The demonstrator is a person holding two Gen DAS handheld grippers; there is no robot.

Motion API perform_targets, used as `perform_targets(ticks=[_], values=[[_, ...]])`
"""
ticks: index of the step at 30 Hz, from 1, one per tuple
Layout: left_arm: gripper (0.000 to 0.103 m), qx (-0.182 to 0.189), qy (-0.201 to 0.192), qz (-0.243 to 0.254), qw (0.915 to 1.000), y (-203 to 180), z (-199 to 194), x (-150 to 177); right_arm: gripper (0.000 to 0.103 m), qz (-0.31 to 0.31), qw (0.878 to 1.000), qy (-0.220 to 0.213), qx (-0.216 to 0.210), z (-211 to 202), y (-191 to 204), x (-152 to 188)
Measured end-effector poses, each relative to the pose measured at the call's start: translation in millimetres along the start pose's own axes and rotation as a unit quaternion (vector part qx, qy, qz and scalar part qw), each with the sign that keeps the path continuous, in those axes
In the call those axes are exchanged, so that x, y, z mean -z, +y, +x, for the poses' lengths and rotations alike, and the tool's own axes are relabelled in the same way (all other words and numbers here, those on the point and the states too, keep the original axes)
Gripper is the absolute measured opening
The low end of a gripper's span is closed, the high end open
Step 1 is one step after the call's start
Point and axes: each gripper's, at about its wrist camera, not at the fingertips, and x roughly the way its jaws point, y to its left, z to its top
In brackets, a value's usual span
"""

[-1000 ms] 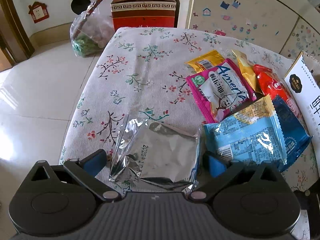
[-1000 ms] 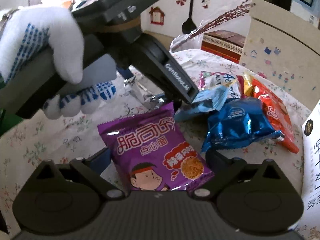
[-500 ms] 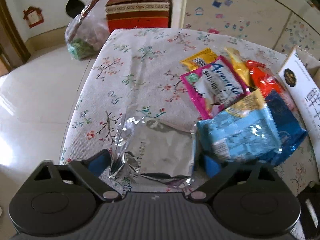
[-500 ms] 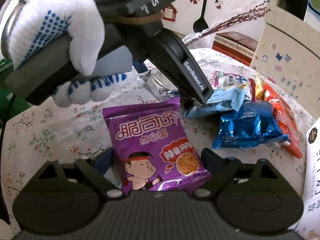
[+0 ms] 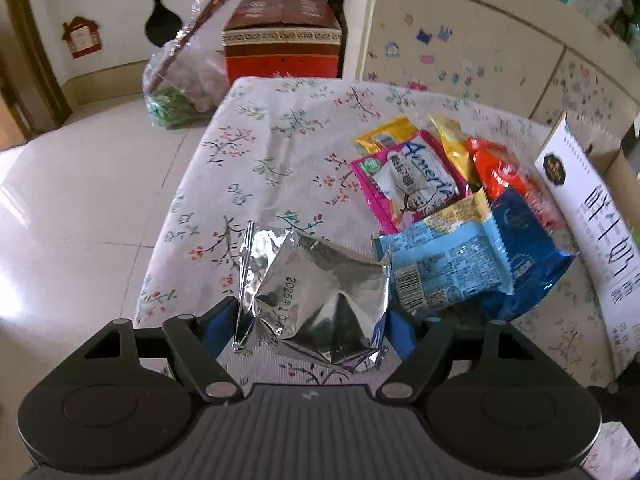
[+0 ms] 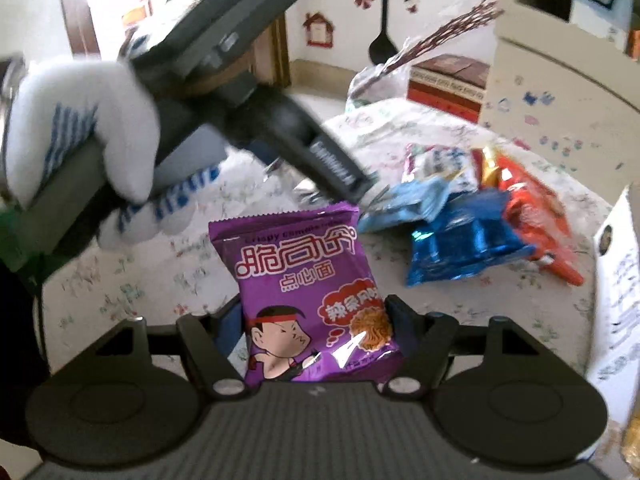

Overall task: Organize snacks
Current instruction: 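Grasp the silver foil packet with the left tool while the right tool grasps the purple packet, then carry the silver and purple packets into the cardboard box and release them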

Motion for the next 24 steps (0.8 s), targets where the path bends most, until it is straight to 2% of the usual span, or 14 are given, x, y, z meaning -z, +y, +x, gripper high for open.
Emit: perform_targets(ticks=[3, 8, 12, 16, 24], values=[[0.081, 0.011, -0.007, -0.022, 0.9997, 1.0, -14.3, 3.9, 0.073, 0.012, 1.000, -0.010, 0.003, -21.6, 0.9, 0.8], [0.081, 0.031, -0.037, -0.027, 0.9985, -8.7, -42.1, 12.1, 0.073, 0.024, 0.999, -0.036, 0.015, -60.0, -0.6, 1.1], [0.081, 0.018, -0.060, -0.017, 0.9979, -13.7, -54.2, 14.4, 0.072, 0.042, 0.997, -0.059, 0.025, -88.8, -8.9, 6.2], [0.081, 0.012, -0.065, -0.035, 0.9972, -10.4, -52.2, 10.0, 0.072, 0.062, 0.995, -0.066, 0.033, -88.9, -19.1, 5.8], [0.081, 0.028, -0.067, -0.035, 0.9968, -23.0, -48.3, 8.2, 0.072, 0.079, 0.996, -0.036, 0.034, -71.6, -21.1, 11.5]])
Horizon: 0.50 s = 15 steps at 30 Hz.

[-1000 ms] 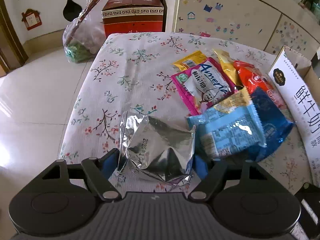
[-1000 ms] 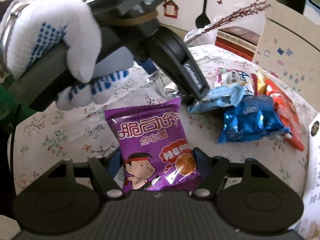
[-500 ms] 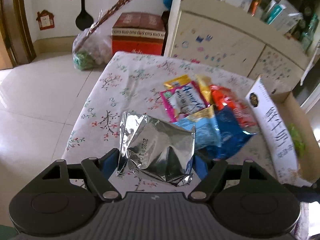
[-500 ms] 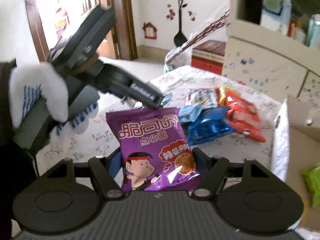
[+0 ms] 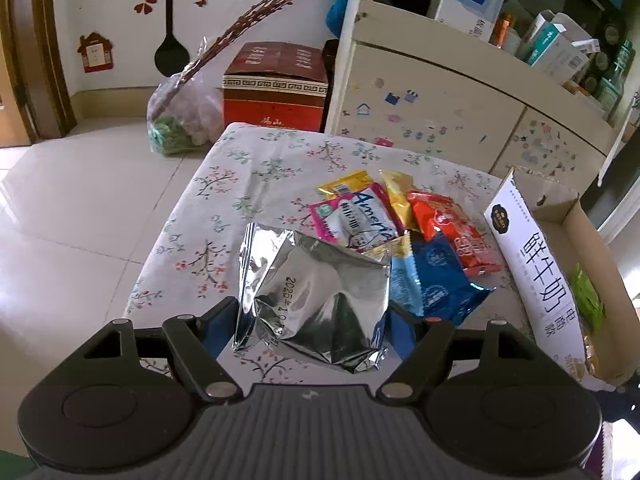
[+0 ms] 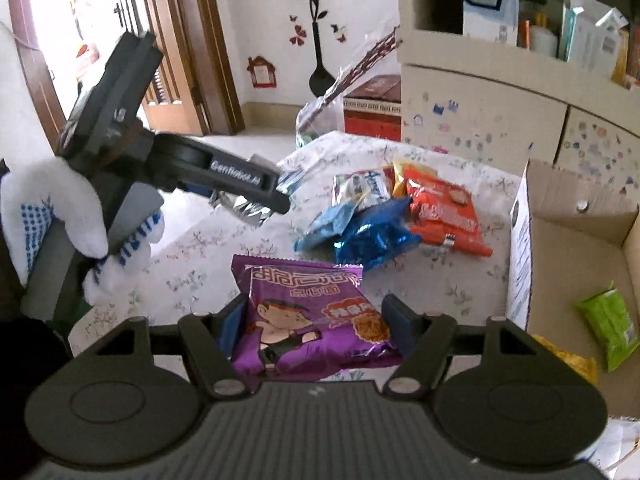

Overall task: Organize snacks
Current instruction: 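Carry the silver and purple packets into the cardboard box and release them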

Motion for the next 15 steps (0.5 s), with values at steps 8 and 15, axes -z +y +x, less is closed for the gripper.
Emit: perform_targets(ticks=[8, 15], values=[[0.081, 0.012, -0.018, -0.005, 0.9998, -8.6, -5.5, -6.8, 0.072, 0.020, 0.999, -0.028, 0.018, -8.1, -8.3, -5.3], [0.081, 0.010, -0.039, -0.015, 0.9991, -17.6, -13.5, -14.6, 0.072, 0.046, 0.995, -0.073, 0.049, -27.4, -24.4, -14.4]])
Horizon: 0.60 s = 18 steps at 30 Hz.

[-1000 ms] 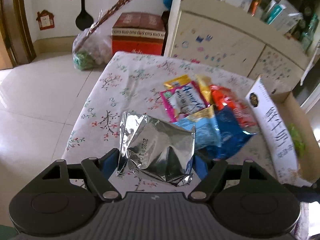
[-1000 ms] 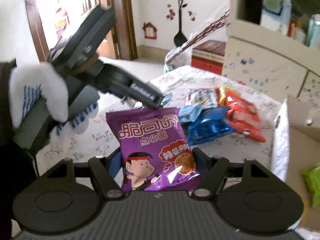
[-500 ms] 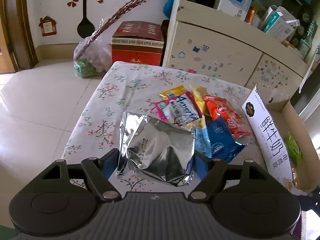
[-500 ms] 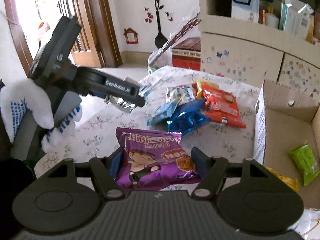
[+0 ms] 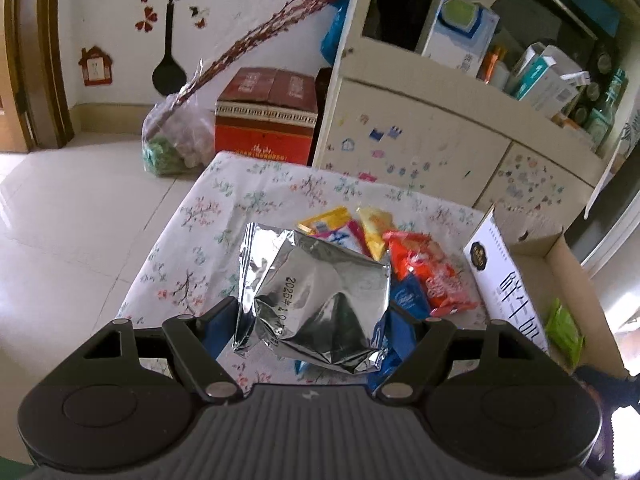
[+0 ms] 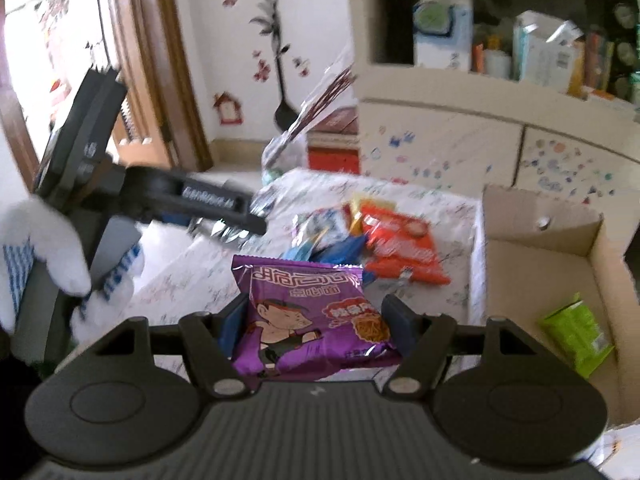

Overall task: Organize snacks
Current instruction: 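Carry the silver and purple packets into the cardboard box and release them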

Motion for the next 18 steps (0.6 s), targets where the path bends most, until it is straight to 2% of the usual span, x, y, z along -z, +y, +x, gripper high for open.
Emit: perform_targets(ticks=[4, 18], values=[[0.081, 0.010, -0.011, 0.005, 0.9999, -14.3, -4.4, -4.0, 0.072, 0.017, 0.999, -0.035, 0.022, -15.0, -13.9, -10.5], [0.081, 0.071, -0.027, 0.029, 0.9966, -75.7, -16.5, -12.1, 0.072, 0.085, 0.987, -0.109, 0.078, -58.7, -65.2, -33.6]])
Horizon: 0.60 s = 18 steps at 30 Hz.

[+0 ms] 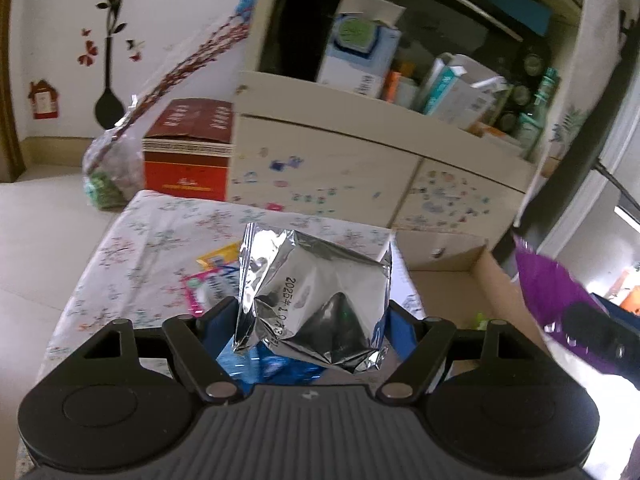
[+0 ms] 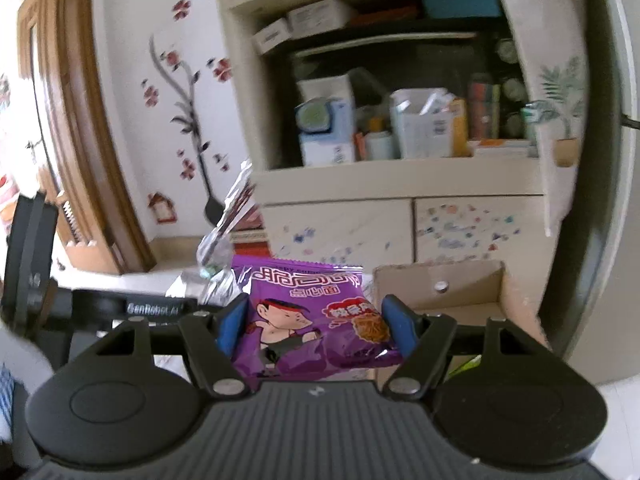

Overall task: Organize snacks
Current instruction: 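Carry the silver and purple packets into the cardboard box and release them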

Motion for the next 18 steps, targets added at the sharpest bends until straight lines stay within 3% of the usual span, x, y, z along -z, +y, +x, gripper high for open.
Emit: perform_targets(ticks=[11, 18], values=[[0.081, 0.056, 0.007, 0.049, 0.9972, -60.3, 13.1, 3.7, 0.072, 0.084, 0.994, -0.046, 0.048, -27.5, -52.1, -20.2], [0.081, 0.082, 0.014, 0.083, 0.9930, -90.5, 26.6, 11.6, 0.072, 0.137, 0.987, -0.040, 0.080, -28.2, -74.1, -21.2]])
